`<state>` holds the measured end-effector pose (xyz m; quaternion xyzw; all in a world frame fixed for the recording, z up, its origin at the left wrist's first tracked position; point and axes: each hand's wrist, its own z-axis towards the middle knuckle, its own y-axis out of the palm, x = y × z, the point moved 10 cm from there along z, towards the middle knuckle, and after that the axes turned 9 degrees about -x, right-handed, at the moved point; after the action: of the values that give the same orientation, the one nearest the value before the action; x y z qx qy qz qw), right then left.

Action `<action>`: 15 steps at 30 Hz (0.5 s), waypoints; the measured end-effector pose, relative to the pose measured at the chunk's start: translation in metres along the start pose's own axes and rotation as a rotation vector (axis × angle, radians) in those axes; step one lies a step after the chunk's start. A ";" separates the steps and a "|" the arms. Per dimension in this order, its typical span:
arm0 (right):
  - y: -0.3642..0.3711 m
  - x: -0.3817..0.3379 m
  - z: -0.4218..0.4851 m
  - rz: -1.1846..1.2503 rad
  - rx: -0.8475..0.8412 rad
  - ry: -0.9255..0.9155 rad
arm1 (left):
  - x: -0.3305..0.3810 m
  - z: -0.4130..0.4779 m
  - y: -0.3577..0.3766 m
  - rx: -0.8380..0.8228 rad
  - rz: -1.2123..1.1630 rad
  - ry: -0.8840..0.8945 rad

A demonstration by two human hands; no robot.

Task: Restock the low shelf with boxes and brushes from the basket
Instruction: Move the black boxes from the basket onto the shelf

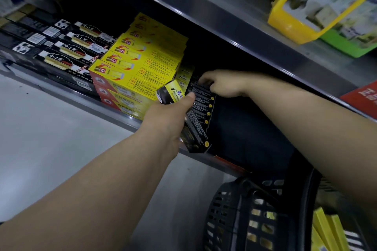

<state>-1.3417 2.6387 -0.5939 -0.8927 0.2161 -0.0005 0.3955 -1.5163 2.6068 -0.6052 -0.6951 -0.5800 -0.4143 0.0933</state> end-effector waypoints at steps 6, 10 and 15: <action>0.047 -0.068 -0.107 0.383 -0.191 -0.302 | 0.008 -0.009 -0.001 0.020 -0.035 0.004; 0.029 -0.062 -0.105 0.049 0.152 -0.173 | 0.014 -0.013 -0.002 -0.002 -0.020 -0.030; 0.049 -0.032 -0.072 -0.173 -0.008 0.100 | 0.043 -0.020 -0.031 0.076 -0.078 0.052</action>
<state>-1.4020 2.5706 -0.5736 -0.9085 0.1574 -0.0783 0.3792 -1.5539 2.6355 -0.5743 -0.6571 -0.6193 -0.4132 0.1184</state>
